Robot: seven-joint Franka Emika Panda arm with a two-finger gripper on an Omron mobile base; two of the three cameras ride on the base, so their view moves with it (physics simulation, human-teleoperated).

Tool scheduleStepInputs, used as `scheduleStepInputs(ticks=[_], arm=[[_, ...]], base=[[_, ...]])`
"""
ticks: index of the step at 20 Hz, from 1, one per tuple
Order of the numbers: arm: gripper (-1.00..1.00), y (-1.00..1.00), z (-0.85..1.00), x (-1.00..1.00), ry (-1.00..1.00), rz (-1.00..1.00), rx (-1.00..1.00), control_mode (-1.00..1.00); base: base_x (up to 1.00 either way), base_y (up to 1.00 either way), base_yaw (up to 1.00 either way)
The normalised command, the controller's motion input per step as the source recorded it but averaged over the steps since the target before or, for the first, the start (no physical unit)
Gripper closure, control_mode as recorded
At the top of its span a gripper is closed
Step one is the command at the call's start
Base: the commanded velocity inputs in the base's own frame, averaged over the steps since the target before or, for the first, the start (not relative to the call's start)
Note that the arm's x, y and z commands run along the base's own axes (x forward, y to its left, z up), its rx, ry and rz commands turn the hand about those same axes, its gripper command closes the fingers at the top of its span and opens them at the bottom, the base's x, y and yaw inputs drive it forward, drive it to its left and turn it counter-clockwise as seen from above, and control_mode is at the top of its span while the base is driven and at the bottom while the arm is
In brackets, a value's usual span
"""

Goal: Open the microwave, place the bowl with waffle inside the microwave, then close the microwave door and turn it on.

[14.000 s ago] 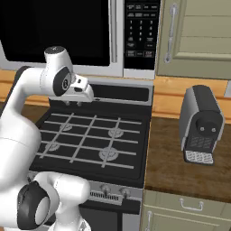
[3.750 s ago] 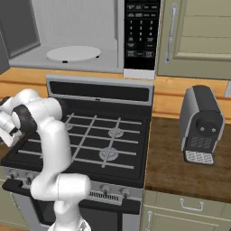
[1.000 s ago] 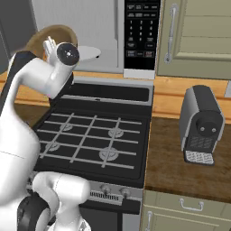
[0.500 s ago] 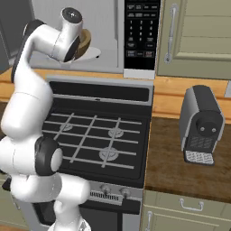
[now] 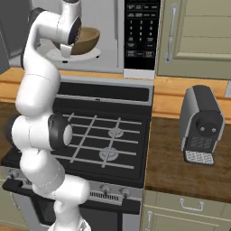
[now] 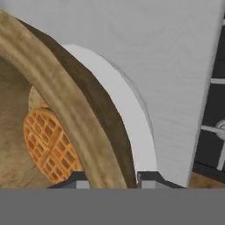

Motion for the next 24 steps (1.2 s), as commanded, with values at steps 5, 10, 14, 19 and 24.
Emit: scheduleStepInputs(ticks=[5,10,14,19,24], arm=[[-1.00,0.02,-0.10,-0.84,-0.37,-0.05,0.00,-1.00],[-1.00,0.00,-0.34,-1.00,-0.39,0.05,0.00,-1.00],[-1.00,0.08,-0.80,-1.00,-0.23,0.26,-0.14,-1.00],[-1.00,0.73,-0.63,-1.00,-0.10,0.48,-0.46,-1.00],[-1.00,0.21,-0.24,-0.69,-0.22,0.71,-0.58,-1.00]], base=[[0.00,0.00,0.00],[0.00,0.00,0.00],[0.00,0.00,0.00],[0.00,0.00,0.00],[0.00,0.00,0.00]])
